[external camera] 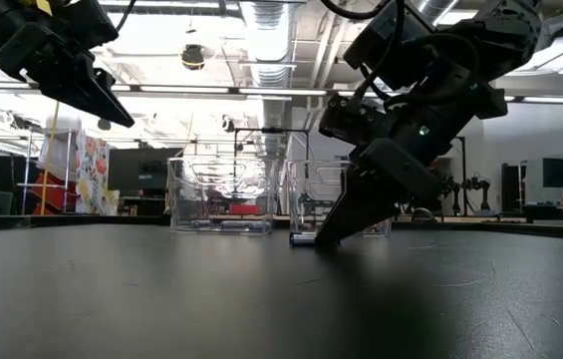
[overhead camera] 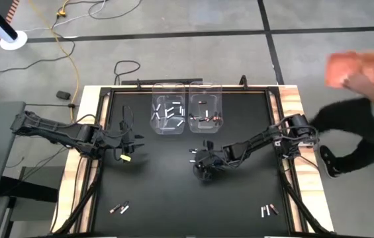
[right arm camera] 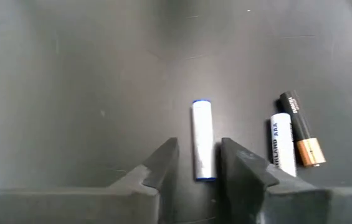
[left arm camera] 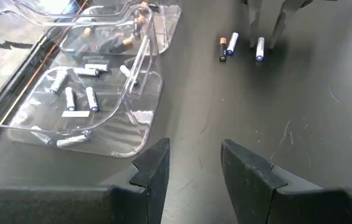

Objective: Sort batteries
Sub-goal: Put the white battery into the left transparent bin

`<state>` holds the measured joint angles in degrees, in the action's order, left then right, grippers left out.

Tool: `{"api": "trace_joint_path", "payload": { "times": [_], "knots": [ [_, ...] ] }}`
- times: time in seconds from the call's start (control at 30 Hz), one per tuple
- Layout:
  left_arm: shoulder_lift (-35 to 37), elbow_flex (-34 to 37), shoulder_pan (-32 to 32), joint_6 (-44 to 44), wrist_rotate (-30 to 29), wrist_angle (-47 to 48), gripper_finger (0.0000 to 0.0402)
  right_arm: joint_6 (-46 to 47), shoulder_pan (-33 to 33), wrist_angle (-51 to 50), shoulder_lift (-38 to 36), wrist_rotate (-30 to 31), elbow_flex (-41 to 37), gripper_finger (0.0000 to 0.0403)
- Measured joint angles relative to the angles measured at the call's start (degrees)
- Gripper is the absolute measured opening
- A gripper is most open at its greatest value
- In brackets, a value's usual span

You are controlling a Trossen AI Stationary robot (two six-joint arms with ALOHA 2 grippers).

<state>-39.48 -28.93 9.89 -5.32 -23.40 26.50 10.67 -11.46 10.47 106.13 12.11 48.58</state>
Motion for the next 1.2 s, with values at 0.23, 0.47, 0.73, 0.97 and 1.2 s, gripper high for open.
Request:
{"api": "trace_joint_path", "payload": {
  "times": [0.23,0.47,0.73,0.97,1.2],
  "knots": [
    [0.00,0.00,0.00,0.00,0.00,0.00,0.0139,-0.15,-0.46,-0.10,0.00,-0.27,0.00,0.0058],
    [0.00,0.00,-0.02,0.00,0.00,0.00,0.0139,-0.15,-0.57,0.01,-0.09,-0.42,0.00,0.0008],
    [0.00,0.00,0.00,0.00,0.02,0.00,0.0139,-0.57,-0.57,-0.78,0.15,-0.80,2.74,0.0016],
    [0.00,0.00,-0.01,0.00,0.02,0.01,0.0139,-1.83,-0.46,-3.74,0.13,-0.71,6.28,0.0017],
    [0.00,0.00,-0.02,0.00,0.02,0.00,0.0139,-2.14,-0.46,-6.60,0.13,-0.59,8.68,0.0017]
  ]
}}
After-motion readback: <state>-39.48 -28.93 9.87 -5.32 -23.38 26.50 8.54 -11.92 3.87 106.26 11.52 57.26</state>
